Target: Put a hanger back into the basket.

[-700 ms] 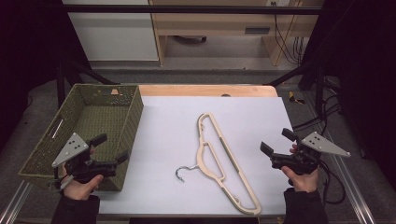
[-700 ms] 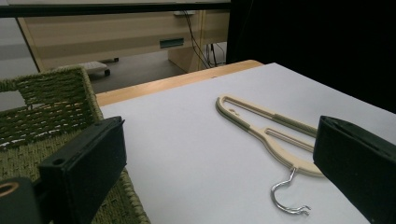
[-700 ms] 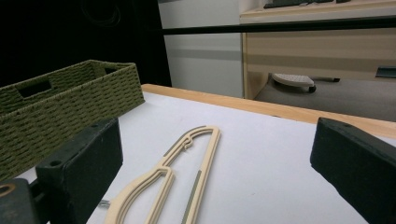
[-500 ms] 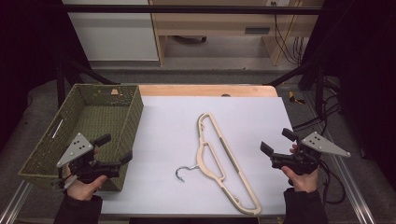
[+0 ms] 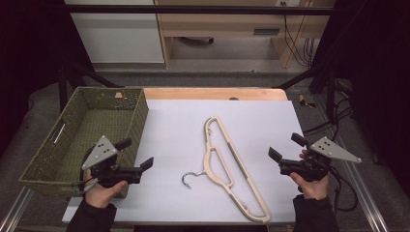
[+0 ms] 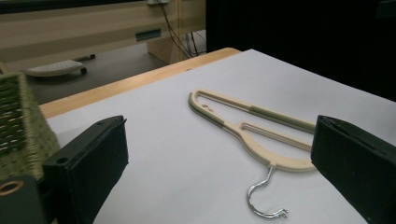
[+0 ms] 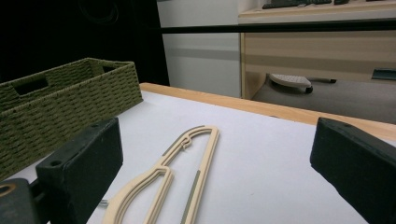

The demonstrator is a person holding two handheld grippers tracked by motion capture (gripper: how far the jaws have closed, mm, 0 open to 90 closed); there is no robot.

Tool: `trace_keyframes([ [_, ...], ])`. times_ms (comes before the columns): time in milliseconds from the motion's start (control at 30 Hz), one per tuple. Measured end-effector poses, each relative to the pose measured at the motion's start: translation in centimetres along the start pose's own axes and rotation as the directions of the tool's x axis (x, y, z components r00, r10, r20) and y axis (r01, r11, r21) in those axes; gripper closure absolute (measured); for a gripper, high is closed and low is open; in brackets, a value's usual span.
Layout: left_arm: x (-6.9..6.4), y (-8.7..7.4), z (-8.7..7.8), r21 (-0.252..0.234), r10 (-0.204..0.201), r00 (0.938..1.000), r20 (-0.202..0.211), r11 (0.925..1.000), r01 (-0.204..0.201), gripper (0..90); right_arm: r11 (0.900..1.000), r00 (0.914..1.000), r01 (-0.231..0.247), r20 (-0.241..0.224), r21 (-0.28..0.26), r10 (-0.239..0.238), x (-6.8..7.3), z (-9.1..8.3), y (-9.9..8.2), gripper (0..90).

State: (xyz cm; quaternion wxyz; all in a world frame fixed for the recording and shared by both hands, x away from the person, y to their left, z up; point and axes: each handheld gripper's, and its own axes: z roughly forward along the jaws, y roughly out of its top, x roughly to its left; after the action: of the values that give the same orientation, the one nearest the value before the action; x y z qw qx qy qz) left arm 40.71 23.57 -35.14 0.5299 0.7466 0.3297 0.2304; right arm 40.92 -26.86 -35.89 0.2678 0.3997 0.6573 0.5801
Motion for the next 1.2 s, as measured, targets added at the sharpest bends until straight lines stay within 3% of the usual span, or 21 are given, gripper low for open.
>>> trace_keyframes([
  [233, -1.4, -0.1, 2.4, 0.054, 0.029, 0.9987, 0.042, 0.9981, -0.031, 4.6, 0.9999, 1.0, 0.006, -0.007, 0.015, -0.006, 0.2, 0.2, -0.1, 3.0],
  [533, -2.7, -0.7, 6.1, 0.154, 0.05, 0.994, 0.097, 0.986, -0.065, 5.3, 0.999, 0.9997, 0.02, -0.014, 0.04, -0.019, 0.7, 0.8, -0.5, 2.9],
  [700, -3.2, -1.0, 8.3, 0.214, 0.064, 0.9898, 0.127, 0.9726, -0.09, 7.1, 0.997, 0.9988, 0.044, -0.023, 0.064, -0.043, 1.0, 1.3, -0.9, 2.9],
  [867, -3.8, -1.5, 10.2, 0.27, 0.084, 0.984, 0.157, 0.9547, -0.125, 9.7, 0.9975, 0.999, 0.038, -0.027, 0.06, -0.037, 1.1, 1.4, -0.9, 3.1],
  [900, -3.8, -1.5, 10.2, 0.27, 0.084, 0.984, 0.157, 0.9547, -0.125, 10.7, 0.9975, 0.999, 0.038, -0.027, 0.06, -0.037, 1.1, 1.4, -0.9, 3.1],
  [933, -4.1, -1.8, 11.0, 0.291, 0.088, 0.9818, 0.168, 0.9471, -0.135, 11.5, 0.9976, 0.9989, 0.039, -0.029, 0.057, -0.037, 1.1, 1.4, -0.9, 3.2],
  [1000, -4.2, -2.0, 11.5, 0.304, 0.087, 0.9804, 0.177, 0.9427, -0.138, 13.0, 0.9977, 0.9989, 0.038, -0.032, 0.057, -0.036, 1.1, 1.3, -0.9, 3.3],
  [1033, -4.4, -2.4, 12.2, 0.322, 0.085, 0.9783, 0.189, 0.9357, -0.144, 13.8, 0.9978, 0.9988, 0.037, -0.033, 0.054, -0.035, 1.1, 1.3, -0.9, 3.4],
  [1200, -4.7, -3.0, 13.7, 0.338, 0.068, 0.9753, 0.21, 0.9308, -0.138, 18.0, 0.998, 0.9989, 0.036, -0.032, 0.052, -0.034, 1.1, 1.2, -0.8, 3.4],
])
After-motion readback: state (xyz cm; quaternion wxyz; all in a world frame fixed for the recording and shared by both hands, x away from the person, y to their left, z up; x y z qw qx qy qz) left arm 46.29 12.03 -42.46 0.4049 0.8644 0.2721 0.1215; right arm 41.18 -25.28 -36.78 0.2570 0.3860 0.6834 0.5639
